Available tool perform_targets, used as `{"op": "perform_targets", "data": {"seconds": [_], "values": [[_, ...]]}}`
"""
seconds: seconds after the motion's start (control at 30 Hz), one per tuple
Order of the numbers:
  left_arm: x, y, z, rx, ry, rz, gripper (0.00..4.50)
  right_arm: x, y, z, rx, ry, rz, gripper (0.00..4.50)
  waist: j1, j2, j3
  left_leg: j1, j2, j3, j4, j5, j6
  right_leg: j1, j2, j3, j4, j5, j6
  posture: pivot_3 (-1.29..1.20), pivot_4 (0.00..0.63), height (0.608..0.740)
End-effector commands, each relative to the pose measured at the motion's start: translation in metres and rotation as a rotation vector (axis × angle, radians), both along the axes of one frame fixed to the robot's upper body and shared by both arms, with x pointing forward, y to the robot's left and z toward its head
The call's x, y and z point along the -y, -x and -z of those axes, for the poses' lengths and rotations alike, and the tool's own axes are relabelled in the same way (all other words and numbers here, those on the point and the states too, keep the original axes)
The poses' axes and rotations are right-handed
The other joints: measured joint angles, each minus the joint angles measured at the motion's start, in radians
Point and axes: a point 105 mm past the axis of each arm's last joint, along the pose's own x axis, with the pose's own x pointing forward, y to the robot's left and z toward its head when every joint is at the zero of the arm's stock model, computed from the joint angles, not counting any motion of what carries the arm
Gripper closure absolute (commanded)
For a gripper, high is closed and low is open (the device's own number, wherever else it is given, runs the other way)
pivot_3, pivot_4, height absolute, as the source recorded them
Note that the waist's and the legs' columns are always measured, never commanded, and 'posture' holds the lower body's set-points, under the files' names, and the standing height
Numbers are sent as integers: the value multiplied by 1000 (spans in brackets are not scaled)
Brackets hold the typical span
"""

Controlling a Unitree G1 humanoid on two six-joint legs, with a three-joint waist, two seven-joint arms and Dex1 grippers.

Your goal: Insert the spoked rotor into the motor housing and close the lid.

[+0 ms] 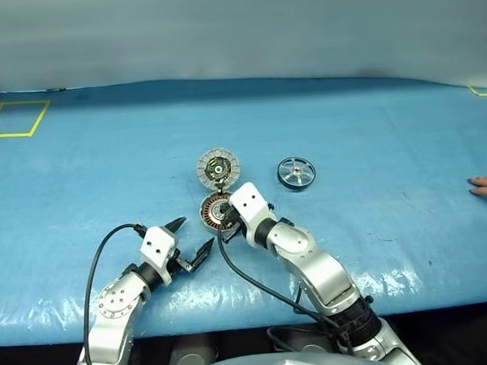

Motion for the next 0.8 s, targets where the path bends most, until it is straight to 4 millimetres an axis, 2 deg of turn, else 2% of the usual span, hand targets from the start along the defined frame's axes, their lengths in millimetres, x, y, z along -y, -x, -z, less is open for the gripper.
{"op": "perform_targets", "data": {"seconds": [0.03,0.47,0.8], "values": [[0,0,-9,39,2,8,0,-2,0,1,-19,14,6,4452,0,0,0,0,0,0,0,0,0,0,0,0,0,0,0,0,150,740],[1,2,-10,39,14,-3,0,-1,10,16,-144,39,-11,4452,-3,0,0,1,0,0,0,0,0,-4,-1,0,0,0,-1,0,150,740],[4,3,-7,32,21,4,0,6,13,6,-131,24,2,4452,-1,0,0,-1,0,0,-1,0,0,-5,-2,0,0,0,-1,0,150,740]]}}
